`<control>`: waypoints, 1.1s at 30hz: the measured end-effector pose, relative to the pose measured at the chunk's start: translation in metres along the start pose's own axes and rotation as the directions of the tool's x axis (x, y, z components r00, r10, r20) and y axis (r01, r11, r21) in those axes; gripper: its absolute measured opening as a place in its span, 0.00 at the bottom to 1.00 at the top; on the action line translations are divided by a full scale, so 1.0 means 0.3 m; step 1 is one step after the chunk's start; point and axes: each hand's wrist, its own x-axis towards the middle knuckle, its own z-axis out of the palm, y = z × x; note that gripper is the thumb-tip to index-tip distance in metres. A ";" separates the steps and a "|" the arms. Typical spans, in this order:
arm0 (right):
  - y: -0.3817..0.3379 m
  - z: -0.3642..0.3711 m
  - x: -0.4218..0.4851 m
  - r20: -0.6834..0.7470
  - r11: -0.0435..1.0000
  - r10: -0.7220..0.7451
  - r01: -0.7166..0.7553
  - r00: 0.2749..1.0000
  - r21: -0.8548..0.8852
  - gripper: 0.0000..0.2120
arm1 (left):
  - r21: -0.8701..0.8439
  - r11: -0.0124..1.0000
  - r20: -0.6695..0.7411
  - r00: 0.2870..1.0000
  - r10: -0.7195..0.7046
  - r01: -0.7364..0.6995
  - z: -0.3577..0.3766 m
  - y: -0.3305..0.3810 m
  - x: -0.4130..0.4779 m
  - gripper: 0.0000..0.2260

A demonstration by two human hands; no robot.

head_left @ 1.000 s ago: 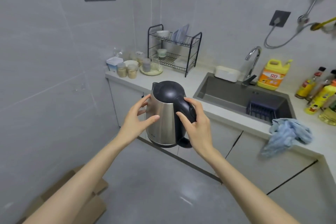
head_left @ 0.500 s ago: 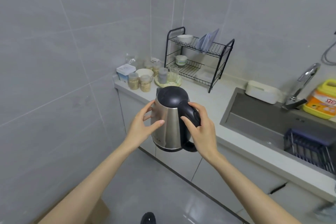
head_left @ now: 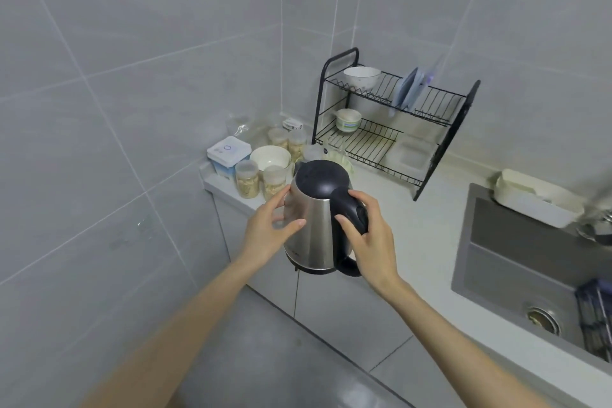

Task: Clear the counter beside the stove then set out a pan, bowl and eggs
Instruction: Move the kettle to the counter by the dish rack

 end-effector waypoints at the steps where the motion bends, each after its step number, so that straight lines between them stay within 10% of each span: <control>1: 0.015 0.016 0.031 0.009 1.000 0.006 -0.006 1.000 0.000 0.19 | -0.006 1.000 0.006 1.000 -0.016 0.016 -0.003 -0.012 0.037 0.33; 33: 0.359 0.138 0.402 0.196 0.998 0.061 -0.054 0.979 -0.040 0.20 | -0.006 0.983 -0.014 0.983 -0.183 0.183 0.087 -0.251 0.441 0.32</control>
